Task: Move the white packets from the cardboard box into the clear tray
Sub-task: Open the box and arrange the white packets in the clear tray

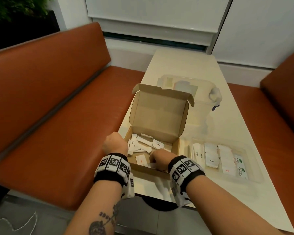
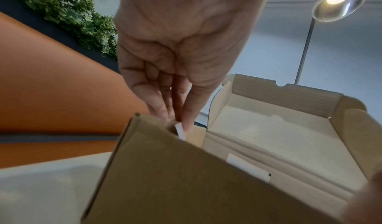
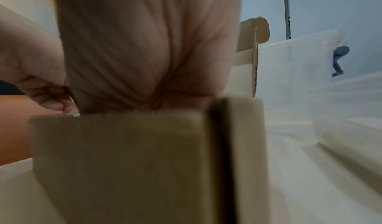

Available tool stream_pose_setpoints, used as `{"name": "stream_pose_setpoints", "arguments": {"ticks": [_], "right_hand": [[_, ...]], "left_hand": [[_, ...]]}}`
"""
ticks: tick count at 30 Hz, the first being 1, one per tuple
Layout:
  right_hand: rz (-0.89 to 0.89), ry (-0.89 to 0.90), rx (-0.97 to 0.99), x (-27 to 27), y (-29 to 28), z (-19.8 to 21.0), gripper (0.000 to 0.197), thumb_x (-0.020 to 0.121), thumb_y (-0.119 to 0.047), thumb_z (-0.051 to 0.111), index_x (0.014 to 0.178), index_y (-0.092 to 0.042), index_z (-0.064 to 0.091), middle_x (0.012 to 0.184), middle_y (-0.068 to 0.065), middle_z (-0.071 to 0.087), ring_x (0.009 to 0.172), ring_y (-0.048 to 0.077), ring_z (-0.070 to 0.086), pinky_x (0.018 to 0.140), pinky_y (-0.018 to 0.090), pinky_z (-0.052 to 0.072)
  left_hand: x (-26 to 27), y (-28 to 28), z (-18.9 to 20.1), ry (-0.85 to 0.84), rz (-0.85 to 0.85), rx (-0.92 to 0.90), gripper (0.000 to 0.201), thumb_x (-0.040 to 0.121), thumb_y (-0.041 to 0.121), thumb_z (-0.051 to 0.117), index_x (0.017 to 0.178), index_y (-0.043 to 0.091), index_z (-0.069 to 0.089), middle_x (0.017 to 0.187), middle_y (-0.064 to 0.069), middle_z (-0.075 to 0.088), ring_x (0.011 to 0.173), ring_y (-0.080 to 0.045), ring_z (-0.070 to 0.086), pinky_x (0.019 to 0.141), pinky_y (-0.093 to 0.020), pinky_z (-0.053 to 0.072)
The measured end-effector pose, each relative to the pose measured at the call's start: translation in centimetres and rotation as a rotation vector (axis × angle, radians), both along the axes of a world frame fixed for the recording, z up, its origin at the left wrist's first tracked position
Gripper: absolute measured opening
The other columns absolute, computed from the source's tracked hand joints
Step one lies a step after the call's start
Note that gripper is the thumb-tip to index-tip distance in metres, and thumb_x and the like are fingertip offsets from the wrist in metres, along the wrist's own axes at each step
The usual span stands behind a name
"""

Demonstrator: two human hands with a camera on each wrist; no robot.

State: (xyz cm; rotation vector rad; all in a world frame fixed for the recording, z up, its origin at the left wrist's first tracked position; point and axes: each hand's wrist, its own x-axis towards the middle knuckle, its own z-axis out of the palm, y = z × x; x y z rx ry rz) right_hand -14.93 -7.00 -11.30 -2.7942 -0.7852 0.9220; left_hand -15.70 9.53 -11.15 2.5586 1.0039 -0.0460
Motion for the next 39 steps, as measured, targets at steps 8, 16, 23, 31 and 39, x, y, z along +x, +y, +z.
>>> {"name": "stream_pose_setpoints", "arguments": {"ticks": [8, 16, 23, 31, 39], "right_hand": [[-0.386, -0.094, 0.451, 2.4, -1.2, 2.4, 0.024, 0.081, -0.015, 0.072, 0.103, -0.012, 0.063, 0.084, -0.003, 0.061, 0.072, 0.009, 0.059, 0.061, 0.014, 0.045], [-0.520, -0.076, 0.845, 2.7, 2.0, 5.7, 0.023, 0.080, -0.012, 0.071, 0.093, -0.013, 0.053, 0.070, 0.006, 0.063, 0.051, 0.011, 0.057, 0.047, 0.017, 0.048], [-0.522, 0.031, 0.804, 2.8, 3.9, 4.5, 0.038, 0.075, -0.008, 0.076, 0.105, -0.010, 0.053, 0.084, 0.011, 0.063, 0.069, 0.020, 0.064, 0.064, 0.030, 0.057], [-0.065, -0.083, 0.076, 3.7, 7.3, 2.9, 0.057, 0.076, -0.012, 0.076, 0.127, -0.012, 0.052, 0.127, 0.010, 0.055, 0.114, 0.027, 0.055, 0.090, 0.034, 0.047], [0.034, -0.086, -0.164, 3.9, 9.8, 1.4, 0.070, 0.086, -0.024, 0.064, 0.146, -0.013, 0.028, 0.143, 0.018, 0.036, 0.129, 0.038, 0.041, 0.104, 0.045, 0.040]], "left_hand": [[-0.5, -1.4, 0.2, -0.518, -0.134, -0.199, 0.031, 0.089, 0.046, 0.057, 0.095, 0.016, 0.057, 0.089, 0.003, 0.057, 0.083, -0.015, 0.054, 0.065, -0.026, 0.041], [0.3, -3.4, 0.9, -0.519, -0.233, -1.057, 0.034, 0.093, 0.043, 0.054, 0.113, 0.017, 0.063, 0.104, -0.006, 0.069, 0.089, -0.018, 0.069, 0.071, -0.033, 0.058], [0.0, -1.4, 0.3, -0.623, -0.088, -0.941, 0.018, 0.098, 0.020, 0.048, 0.100, 0.007, 0.061, 0.095, -0.016, 0.067, 0.085, -0.030, 0.067, 0.077, -0.045, 0.058], [-0.8, 1.7, -0.9, -0.616, 0.120, -0.706, 0.032, 0.099, 0.027, 0.044, 0.105, 0.000, 0.060, 0.100, -0.018, 0.066, 0.093, -0.034, 0.064, 0.082, -0.044, 0.053], [-0.8, 3.0, -1.4, -0.615, 0.155, -0.724, 0.028, 0.099, 0.028, 0.045, 0.100, 0.004, 0.061, 0.096, -0.017, 0.068, 0.089, -0.034, 0.066, 0.082, -0.048, 0.054]]}}
